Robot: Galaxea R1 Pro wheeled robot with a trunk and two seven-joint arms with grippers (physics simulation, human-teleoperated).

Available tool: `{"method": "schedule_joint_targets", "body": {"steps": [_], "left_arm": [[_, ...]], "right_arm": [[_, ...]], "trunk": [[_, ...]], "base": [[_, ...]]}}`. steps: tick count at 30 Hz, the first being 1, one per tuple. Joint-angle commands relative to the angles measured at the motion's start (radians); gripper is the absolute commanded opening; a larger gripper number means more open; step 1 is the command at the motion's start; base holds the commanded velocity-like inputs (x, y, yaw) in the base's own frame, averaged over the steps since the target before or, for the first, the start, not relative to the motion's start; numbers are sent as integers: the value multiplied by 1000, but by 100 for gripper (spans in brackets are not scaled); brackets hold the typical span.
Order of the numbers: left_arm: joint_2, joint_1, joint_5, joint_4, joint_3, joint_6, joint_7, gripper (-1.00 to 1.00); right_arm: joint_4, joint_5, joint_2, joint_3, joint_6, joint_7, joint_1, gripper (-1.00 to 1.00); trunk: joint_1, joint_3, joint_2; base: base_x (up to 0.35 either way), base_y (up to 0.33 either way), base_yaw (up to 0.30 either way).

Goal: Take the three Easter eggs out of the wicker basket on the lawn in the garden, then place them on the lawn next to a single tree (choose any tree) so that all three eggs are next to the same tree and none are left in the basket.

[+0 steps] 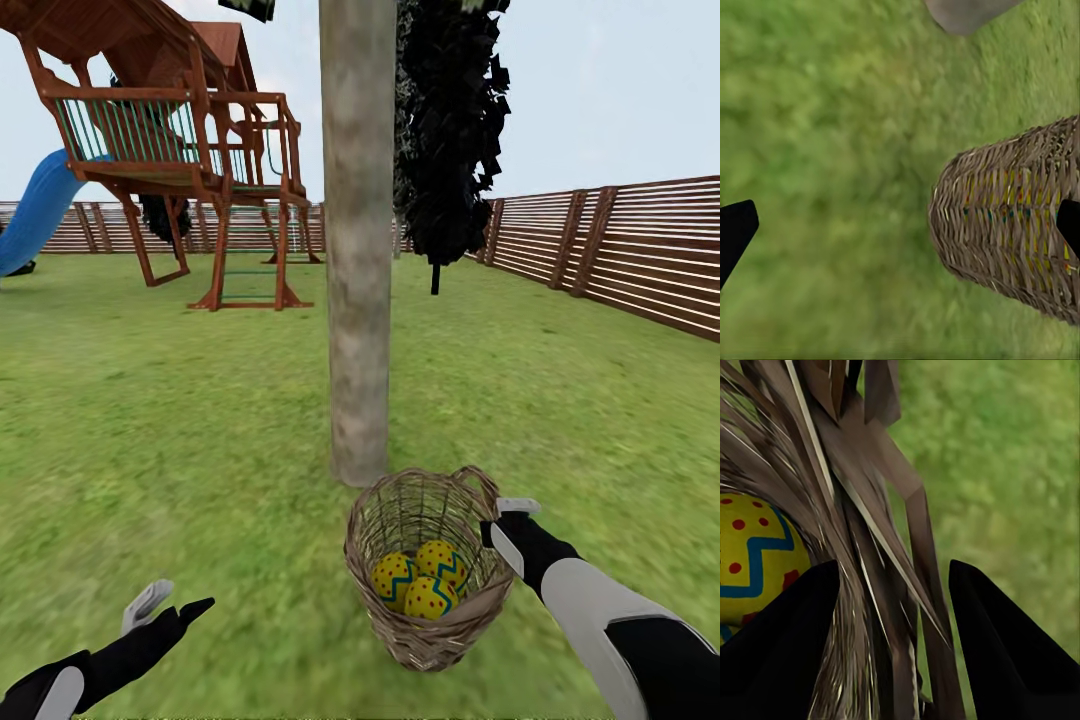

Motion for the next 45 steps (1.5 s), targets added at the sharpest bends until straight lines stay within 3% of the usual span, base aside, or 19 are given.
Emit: {"method": "schedule_joint_targets", "body": {"steps": [1,10,24,45], "left_arm": [[0,-1,3,0,2,8,-2,100],[0,-1,5,0,3,8,-3,100],[0,-1,5,0,3,8,-2,100],[-1,-1,5,-1,4,8,-1,100]], "right_arm": [[-3,-12,-1,6,5,-5,-1,-100],[-3,-12,-1,6,5,-5,-1,-100],[-3,-12,-1,6,5,-5,-1,-100],[-1,-12,-1,6,5,-5,-1,-100]], "trunk": [[4,-4,-8],[8,-7,-15],[8,-7,-15],[8,-7,-15]], "base": [[0,0,0],[8,0,0],[251,-4,0],[264,-138,0]]}}
